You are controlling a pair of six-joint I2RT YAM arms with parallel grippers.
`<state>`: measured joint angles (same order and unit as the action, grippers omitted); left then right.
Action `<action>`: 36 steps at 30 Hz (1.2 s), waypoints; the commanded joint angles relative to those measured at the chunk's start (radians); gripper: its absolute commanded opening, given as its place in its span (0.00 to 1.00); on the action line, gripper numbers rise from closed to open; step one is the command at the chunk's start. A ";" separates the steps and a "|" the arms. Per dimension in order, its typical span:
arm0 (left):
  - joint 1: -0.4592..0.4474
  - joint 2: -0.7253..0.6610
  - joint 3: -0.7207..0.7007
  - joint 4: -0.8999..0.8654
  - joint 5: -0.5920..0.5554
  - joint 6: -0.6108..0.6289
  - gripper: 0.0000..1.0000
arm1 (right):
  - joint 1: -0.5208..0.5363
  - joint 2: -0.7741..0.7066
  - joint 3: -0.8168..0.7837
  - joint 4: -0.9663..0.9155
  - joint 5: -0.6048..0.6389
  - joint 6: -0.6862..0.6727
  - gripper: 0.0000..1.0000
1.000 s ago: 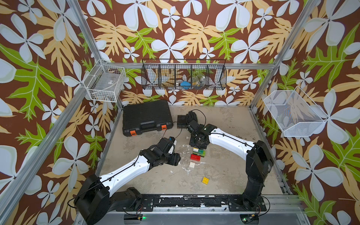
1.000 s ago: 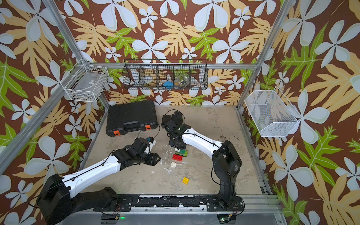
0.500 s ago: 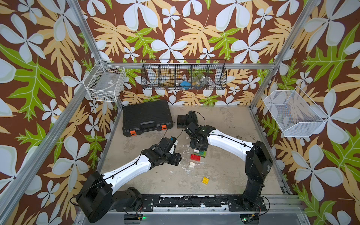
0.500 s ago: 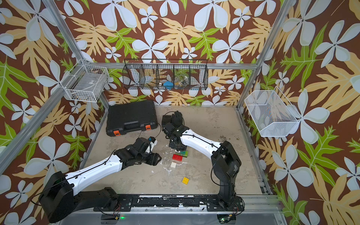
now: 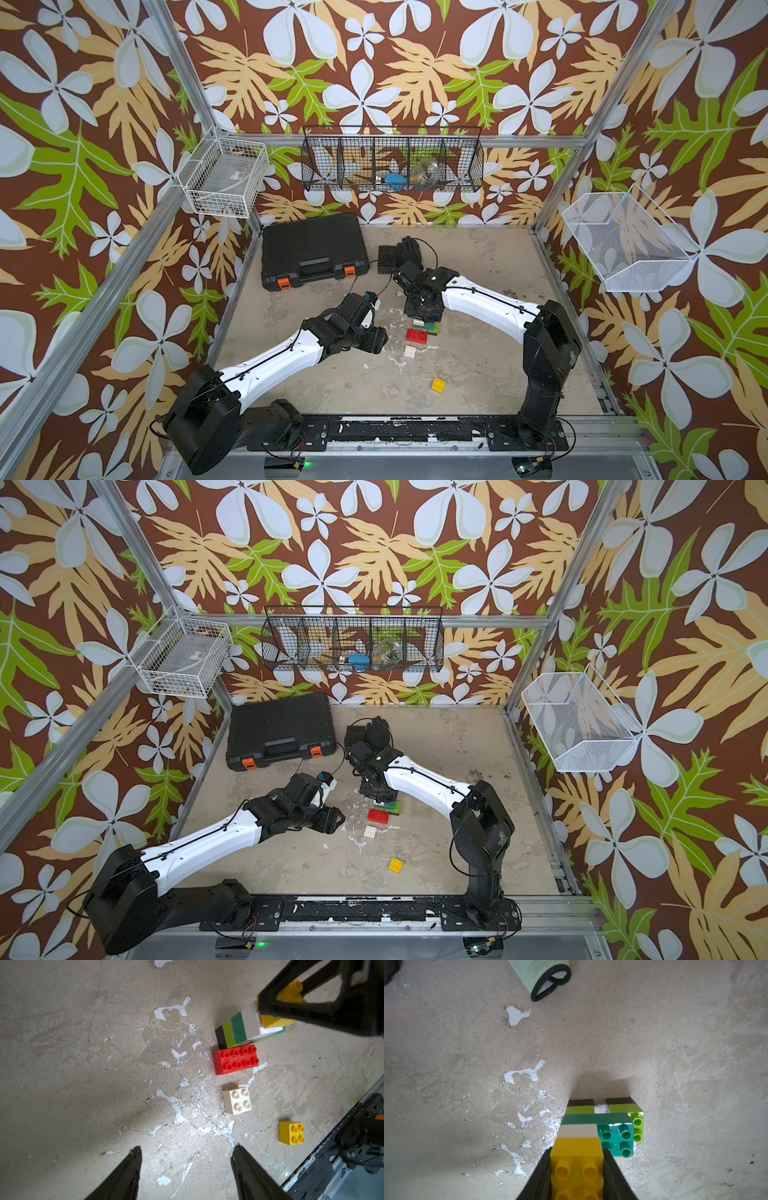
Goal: Assemble a giraffe with lego
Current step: Assemble the lego brick with the lego brick.
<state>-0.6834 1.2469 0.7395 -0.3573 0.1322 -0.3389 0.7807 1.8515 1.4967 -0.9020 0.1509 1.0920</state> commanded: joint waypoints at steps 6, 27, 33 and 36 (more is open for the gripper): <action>0.001 0.000 0.003 -0.002 -0.006 0.012 0.72 | 0.005 -0.008 0.012 -0.038 -0.004 0.017 0.00; 0.001 -0.006 0.001 -0.016 -0.010 0.017 0.72 | 0.015 -0.002 0.014 -0.029 0.022 -0.004 0.00; 0.001 -0.004 0.002 -0.014 -0.014 0.016 0.72 | 0.016 0.003 -0.001 -0.034 0.016 0.000 0.00; 0.001 -0.007 0.001 -0.014 -0.014 0.016 0.72 | 0.018 -0.008 -0.025 -0.027 0.016 0.003 0.00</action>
<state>-0.6834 1.2415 0.7395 -0.3710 0.1188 -0.3317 0.7971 1.8488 1.4879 -0.9028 0.1638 1.0912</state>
